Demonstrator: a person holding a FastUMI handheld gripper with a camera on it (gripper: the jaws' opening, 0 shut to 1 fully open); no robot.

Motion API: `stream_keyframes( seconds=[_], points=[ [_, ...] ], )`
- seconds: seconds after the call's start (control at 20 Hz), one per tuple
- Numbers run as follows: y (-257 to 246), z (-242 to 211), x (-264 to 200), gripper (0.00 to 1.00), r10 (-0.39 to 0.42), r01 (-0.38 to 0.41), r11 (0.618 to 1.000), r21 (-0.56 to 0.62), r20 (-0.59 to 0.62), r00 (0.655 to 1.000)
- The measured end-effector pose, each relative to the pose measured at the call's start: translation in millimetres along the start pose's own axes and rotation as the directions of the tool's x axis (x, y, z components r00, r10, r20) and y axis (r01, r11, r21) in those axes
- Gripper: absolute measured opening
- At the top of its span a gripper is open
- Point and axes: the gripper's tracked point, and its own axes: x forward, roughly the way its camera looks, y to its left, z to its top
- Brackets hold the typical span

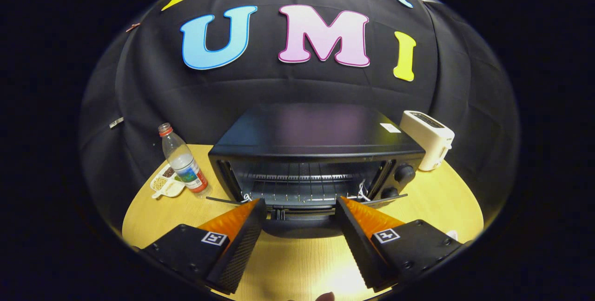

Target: Open the toaster oven, put the food inside, and close the toaster oven door.

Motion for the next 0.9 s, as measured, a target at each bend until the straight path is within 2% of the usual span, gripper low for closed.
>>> stream_keyframes(
  seconds=[0.2,0.65,0.9],
  points=[
    [-1,-27,-14,0.98,0.019,-0.018,1.0,0.015,-0.032,0.999],
    [-17,-105,-29,0.98,0.04,-0.044,0.999,-0.016,-0.213,0.976],
    [-25,-119,-46,0.98,0.069,-0.07,0.998,0.007,-0.252,0.965]
  ],
)
